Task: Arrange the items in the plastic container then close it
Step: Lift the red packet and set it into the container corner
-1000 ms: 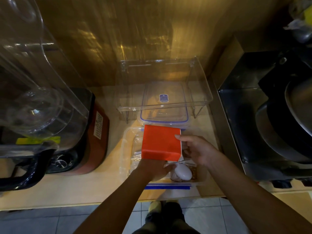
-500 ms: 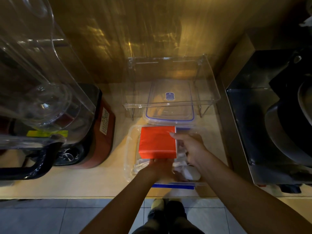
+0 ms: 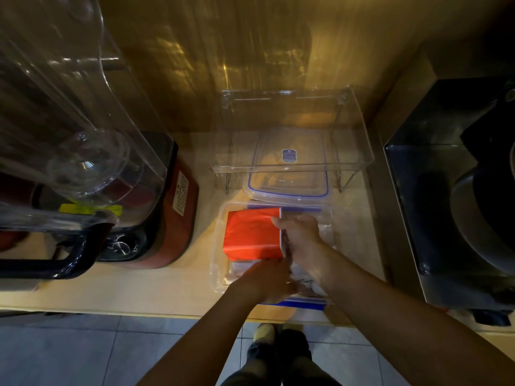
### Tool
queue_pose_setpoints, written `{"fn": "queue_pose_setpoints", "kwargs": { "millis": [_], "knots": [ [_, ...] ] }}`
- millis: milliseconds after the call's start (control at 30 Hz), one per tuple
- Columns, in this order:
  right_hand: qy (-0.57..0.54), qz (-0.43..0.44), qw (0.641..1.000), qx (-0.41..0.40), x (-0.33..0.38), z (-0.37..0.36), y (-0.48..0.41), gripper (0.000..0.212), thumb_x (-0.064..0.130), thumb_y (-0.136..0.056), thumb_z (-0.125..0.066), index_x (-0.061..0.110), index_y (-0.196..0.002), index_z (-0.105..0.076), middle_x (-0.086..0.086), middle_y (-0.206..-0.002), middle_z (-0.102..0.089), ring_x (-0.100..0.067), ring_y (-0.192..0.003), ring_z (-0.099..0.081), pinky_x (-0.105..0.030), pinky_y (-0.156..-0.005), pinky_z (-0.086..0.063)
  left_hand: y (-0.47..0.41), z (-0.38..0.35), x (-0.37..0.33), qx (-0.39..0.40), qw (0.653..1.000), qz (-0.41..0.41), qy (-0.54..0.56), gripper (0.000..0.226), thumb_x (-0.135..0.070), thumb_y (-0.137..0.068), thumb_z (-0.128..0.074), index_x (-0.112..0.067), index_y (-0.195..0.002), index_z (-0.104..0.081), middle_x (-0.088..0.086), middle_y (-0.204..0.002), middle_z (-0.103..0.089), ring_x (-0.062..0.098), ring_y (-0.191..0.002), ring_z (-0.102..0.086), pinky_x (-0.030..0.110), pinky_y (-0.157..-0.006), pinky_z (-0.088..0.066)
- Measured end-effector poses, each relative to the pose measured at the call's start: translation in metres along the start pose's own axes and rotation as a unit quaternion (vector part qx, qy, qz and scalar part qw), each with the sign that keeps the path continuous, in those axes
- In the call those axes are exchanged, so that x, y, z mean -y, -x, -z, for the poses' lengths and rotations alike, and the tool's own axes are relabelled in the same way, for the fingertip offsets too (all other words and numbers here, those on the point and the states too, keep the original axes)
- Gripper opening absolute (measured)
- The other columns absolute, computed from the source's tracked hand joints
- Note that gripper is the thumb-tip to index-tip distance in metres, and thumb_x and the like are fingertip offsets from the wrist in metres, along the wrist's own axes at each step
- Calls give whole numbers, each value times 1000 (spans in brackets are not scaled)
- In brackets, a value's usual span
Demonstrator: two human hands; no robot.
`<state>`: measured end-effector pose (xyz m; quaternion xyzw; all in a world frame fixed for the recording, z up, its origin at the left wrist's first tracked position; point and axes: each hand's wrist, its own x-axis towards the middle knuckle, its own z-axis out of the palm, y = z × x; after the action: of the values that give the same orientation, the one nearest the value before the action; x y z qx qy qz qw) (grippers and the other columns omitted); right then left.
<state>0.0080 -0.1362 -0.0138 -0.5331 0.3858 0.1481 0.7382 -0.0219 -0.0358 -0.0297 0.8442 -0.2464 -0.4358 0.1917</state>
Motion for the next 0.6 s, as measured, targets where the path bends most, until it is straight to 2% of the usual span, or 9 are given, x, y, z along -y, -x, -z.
{"fn": "queue_pose_setpoints", "kwargs": {
  "millis": [67, 100, 200, 267, 367, 433, 500, 533, 600],
  "knots": [
    [10, -1, 1000, -6, -2, -1, -3, 38, 10, -79, -71, 6, -113, -55, -17, -111, -62, -34, -102, -60, -50, -87, -51, 2, 0, -1, -44, 998, -8, -51, 34, -34, -91, -48, -12, -116, -53, 11, -104, -69, 27, -93, -66, 43, -90, -52],
    [16, -1, 1000, -6, -4, 0, -5, 37, 10, -78, -72, 5, -111, -56, -16, -106, -62, -32, -98, -60, -50, -85, -52, 4, 0, -2, -76, 994, -14, -82, 33, -37, -91, -48, -13, -113, -56, 11, -102, -70, 27, -92, -66, 42, -88, -53],
    [33, -1, 999, 6, -5, 6, -7, 24, 8, -77, -72, 6, -98, -59, -10, -86, -62, -22, -75, -59, -34, -61, -48, 6, 0, -1, -160, 975, -44, -149, 35, -40, -92, -44, -19, -117, -57, 9, -107, -70, 27, -94, -66, 37, -84, -53],
    [56, 6, 998, 16, -4, 15, -9, 11, 3, -79, -69, 7, -81, -59, -10, -82, -64, -22, -71, -62, -31, -57, -48, 10, 1, 4, -196, 966, -58, -161, 35, -38, -93, -43, -26, -123, -55, 7, -112, -69, 26, -97, -65, 35, -82, -53],
    [70, 23, 996, 57, -2, 26, -9, 22, -4, -81, -64, 10, -66, -56, -10, -72, -64, -18, -58, -67, -29, -55, -56, 17, 3, 12, -233, 953, -58, -184, 34, -33, -94, -40, -29, -123, -56, 4, -110, -70, 25, -94, -66, 34, -78, -53],
    [121, 31, 988, 92, -1, 31, -7, 17, 0, -84, -63, 10, -71, -59, -11, -76, -66, -22, -66, -68, -33, -64, -56, 24, 4, 13, -285, 939, -57, -183, 26, -28, -90, -46, -23, -108, -64, 3, -101, -72, 26, -87, -67, 33, -72, -54],
    [185, 43, 973, 128, -1, 34, -6, 5, 6, -86, -62, 7, -82, -64, -14, -84, -69, -26, -76, -67, -34, -70, -56, 28, 8, 16, -348, 914, -64, -199, 18, -22, -78, -63, -18, -94, -68, 4, -90, -71, 26, -80, -68, 33, -68, -54],
    [216, 54, 965, 141, -1, 35, -6, 7, 8, -86, -62, 2, -89, -66, -17, -89, -70, -28, -81, -68, -35, -73, -56, 29, 9, 20, -362, 906, -50, -214, 26, -21, -74, -68, -18, -99, -67, 5, -95, -70, 27, -85, -67, 35, -72, -53],
    [291, 75, 942, 152, -2, 35, -8, 17, 13, -86, -62, -2, -91, -67, -20, -94, -71, -31, -87, -68, -38, -80, -54, 29, 13, 28, -331, 919, 21, -215, 51, -25, -79, -65, -19, -128, -51, 10, -126, -58, 30, -114, -56, 41, -94, -45]
  ]
}}
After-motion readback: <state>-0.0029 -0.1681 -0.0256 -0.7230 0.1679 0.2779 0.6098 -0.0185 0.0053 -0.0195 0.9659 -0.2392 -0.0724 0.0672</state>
